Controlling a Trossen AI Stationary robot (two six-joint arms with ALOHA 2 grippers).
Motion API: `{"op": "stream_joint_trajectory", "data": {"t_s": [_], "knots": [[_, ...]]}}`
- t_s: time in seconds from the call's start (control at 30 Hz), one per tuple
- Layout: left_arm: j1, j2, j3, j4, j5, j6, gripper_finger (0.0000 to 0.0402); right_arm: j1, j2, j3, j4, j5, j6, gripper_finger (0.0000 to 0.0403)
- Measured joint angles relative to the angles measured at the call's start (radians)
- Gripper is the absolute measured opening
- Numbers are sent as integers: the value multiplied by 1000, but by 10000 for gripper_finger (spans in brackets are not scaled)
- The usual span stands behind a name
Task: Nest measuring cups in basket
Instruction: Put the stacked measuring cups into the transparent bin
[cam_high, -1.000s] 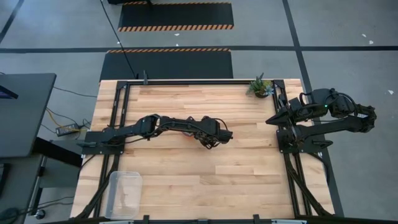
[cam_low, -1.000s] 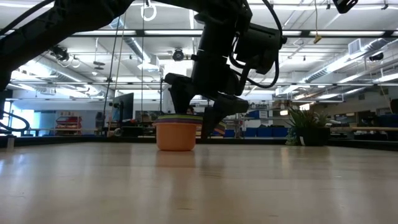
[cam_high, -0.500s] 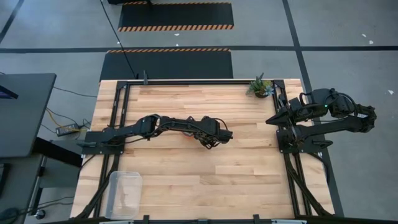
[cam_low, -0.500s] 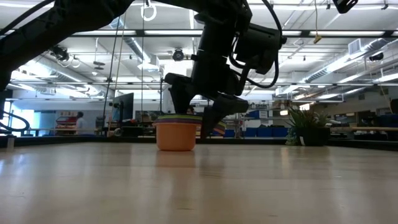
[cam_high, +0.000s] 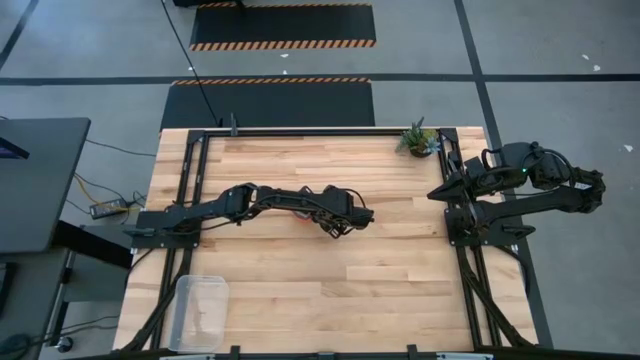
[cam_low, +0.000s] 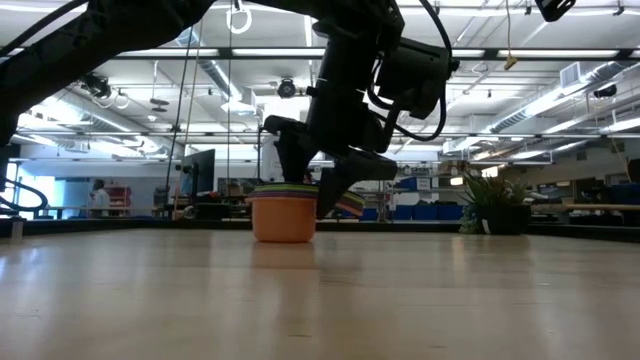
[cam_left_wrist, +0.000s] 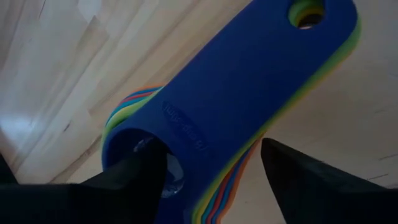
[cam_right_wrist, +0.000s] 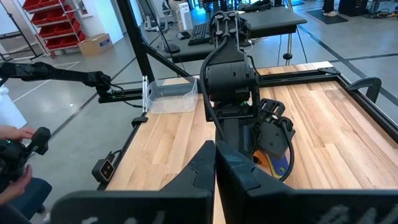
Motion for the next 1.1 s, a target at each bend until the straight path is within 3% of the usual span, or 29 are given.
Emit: {"op": "stream_joint_trajectory", "data": {"t_s": [0.63,1.1], "knots": [[-1,-1,1,6,-7,0,136,0,0,0,0,0,0,17],[9,-2,2,3,30,28,125,0,0,0,0,0,0,17]]}}
